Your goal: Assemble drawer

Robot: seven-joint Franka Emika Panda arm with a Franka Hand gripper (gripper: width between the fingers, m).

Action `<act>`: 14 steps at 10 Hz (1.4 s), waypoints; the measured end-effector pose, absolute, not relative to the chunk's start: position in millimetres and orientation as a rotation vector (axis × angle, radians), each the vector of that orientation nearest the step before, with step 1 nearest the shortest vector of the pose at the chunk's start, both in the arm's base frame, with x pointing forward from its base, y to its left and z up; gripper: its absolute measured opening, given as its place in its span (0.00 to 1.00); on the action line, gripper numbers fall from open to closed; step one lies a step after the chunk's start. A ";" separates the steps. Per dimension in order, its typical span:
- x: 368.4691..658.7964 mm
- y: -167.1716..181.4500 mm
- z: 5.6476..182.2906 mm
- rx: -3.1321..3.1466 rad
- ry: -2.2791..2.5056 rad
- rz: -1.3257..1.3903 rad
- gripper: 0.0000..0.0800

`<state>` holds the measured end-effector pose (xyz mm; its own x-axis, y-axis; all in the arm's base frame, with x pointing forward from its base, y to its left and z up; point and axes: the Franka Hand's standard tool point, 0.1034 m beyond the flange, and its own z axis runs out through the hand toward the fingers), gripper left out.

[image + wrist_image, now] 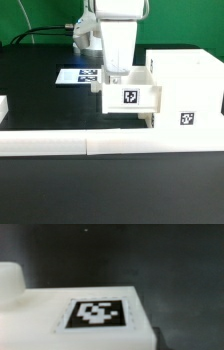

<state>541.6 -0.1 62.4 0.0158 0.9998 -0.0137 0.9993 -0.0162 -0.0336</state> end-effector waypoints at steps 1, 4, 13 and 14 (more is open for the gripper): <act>541.4 -0.2 62.3 -2.230 -2.192 0.052 0.06; 540.3 -1.0 60.6 -2.229 -2.189 0.056 0.06; 542.1 -0.5 59.2 -2.237 -2.184 0.051 0.06; 542.2 -0.2 58.9 -2.230 -2.197 0.056 0.06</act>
Offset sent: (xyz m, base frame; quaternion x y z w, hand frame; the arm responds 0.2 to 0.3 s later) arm 0.0000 0.0000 0.0000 0.0000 0.0000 0.0000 1.0000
